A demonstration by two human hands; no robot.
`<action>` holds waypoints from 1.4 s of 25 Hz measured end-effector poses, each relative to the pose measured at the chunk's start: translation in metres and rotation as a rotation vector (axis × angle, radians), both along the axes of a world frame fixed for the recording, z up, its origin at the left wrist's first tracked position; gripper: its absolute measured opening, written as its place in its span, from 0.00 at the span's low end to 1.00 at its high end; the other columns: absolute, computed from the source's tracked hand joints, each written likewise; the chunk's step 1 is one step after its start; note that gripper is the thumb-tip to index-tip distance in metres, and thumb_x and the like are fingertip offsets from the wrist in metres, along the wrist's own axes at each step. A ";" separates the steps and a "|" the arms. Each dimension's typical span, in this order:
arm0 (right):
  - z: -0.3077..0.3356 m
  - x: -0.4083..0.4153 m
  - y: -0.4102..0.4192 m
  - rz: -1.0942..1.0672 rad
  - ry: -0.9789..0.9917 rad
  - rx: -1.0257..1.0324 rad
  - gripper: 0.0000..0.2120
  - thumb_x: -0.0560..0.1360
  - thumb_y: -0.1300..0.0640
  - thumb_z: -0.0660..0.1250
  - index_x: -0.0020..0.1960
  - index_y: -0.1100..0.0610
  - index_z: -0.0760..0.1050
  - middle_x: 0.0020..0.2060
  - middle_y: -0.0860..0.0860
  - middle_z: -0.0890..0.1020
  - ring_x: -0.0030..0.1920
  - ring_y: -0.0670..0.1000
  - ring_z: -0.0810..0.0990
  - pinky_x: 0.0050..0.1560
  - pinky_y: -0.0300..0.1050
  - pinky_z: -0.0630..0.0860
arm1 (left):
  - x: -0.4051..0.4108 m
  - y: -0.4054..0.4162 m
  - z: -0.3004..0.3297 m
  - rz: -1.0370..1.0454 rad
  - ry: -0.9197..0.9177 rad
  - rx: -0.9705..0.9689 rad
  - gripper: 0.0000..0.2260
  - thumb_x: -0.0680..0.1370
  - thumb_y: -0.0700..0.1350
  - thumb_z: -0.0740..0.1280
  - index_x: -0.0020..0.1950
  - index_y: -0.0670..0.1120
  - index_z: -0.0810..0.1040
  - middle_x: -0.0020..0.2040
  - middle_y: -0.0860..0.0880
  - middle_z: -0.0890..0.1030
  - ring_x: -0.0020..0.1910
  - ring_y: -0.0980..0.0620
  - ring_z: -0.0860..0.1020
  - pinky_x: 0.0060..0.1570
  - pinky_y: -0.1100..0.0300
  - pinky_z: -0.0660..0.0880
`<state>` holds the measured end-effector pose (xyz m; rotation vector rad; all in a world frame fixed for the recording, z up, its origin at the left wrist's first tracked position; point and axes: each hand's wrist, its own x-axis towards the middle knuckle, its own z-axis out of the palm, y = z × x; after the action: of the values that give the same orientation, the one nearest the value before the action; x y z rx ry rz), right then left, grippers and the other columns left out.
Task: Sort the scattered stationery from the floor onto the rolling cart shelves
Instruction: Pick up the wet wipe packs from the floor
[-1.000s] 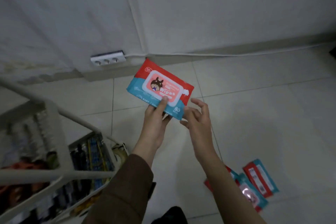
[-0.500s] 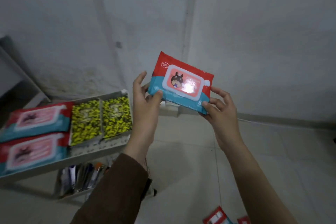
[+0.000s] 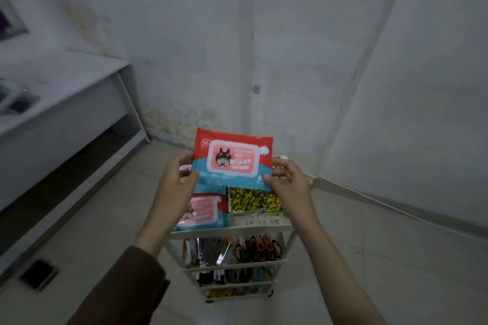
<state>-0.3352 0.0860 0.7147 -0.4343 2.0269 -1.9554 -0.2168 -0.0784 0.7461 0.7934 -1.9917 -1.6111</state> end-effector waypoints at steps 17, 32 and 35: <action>-0.060 0.073 -0.074 0.052 0.274 0.620 0.19 0.77 0.54 0.64 0.68 0.49 0.69 0.58 0.50 0.68 0.60 0.48 0.65 0.64 0.49 0.69 | 0.050 -0.076 -0.082 -0.068 -0.380 -0.592 0.35 0.73 0.52 0.69 0.73 0.50 0.53 0.74 0.47 0.54 0.74 0.49 0.49 0.71 0.51 0.45; -0.057 0.078 -0.067 0.086 0.381 0.664 0.13 0.77 0.53 0.64 0.61 0.47 0.75 0.61 0.50 0.67 0.62 0.50 0.60 0.60 0.41 0.61 | 0.021 -0.061 -0.077 -0.329 -0.653 -0.794 0.27 0.79 0.60 0.53 0.74 0.53 0.50 0.77 0.50 0.40 0.75 0.48 0.37 0.60 0.35 0.26; -0.048 0.072 -0.037 -0.038 0.392 0.553 0.10 0.77 0.55 0.64 0.57 0.50 0.78 0.56 0.50 0.71 0.60 0.51 0.64 0.52 0.37 0.57 | 0.007 -0.029 -0.061 -0.180 -0.375 -0.790 0.17 0.79 0.53 0.57 0.67 0.53 0.64 0.74 0.50 0.54 0.75 0.51 0.48 0.64 0.36 0.29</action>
<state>-0.2628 0.0492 0.6668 -0.6796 2.7080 -1.3042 -0.2099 -0.1077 0.6849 0.6261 -2.7316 -0.6353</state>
